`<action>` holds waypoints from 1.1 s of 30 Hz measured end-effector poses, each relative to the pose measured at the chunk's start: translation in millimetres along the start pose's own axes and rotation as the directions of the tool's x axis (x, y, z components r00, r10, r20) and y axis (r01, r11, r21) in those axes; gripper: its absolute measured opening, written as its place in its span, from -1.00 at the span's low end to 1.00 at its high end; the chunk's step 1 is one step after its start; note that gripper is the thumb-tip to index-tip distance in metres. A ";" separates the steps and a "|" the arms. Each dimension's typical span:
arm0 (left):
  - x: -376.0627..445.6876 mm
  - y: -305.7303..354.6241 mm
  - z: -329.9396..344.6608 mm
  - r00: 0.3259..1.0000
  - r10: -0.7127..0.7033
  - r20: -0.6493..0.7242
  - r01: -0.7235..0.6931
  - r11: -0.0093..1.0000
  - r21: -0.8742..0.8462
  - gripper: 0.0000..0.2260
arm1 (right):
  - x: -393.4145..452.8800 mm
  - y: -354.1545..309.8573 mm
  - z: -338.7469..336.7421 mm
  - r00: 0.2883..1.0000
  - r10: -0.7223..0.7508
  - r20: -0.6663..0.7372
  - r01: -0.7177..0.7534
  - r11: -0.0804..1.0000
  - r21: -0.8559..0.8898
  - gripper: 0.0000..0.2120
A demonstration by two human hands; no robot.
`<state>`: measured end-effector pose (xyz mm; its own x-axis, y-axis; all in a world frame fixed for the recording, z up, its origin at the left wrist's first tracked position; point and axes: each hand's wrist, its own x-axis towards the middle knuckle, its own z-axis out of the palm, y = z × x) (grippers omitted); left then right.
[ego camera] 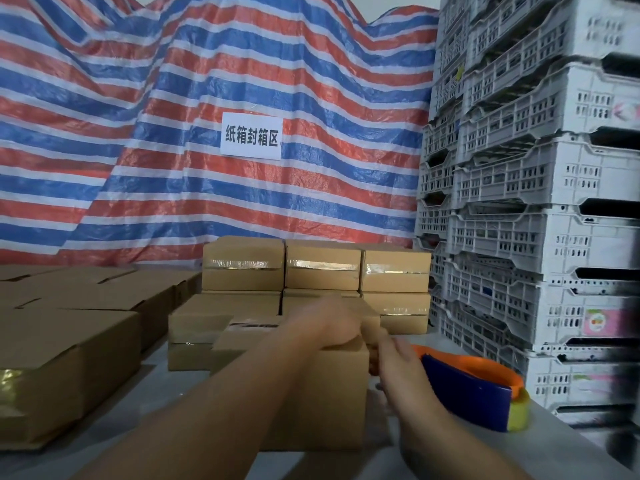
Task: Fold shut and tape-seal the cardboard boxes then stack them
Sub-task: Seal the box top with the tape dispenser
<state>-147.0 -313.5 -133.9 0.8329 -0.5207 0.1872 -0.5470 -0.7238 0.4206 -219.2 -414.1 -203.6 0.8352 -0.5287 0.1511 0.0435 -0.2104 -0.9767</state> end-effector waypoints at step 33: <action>-107.9 -91.9 -13.0 0.900 -0.403 -0.166 0.133 0.616 -0.776 -0.42 | -15.8 -24.3 28.9 0.992 0.079 0.097 -0.081 0.997 0.016 -0.28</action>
<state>-185.5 -184.9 -181.3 0.9840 -0.1017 0.1461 -0.1614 -0.1643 0.9731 -217.6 -376.9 -186.7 0.8853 -0.4614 0.0579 -0.0157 -0.1541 -0.9879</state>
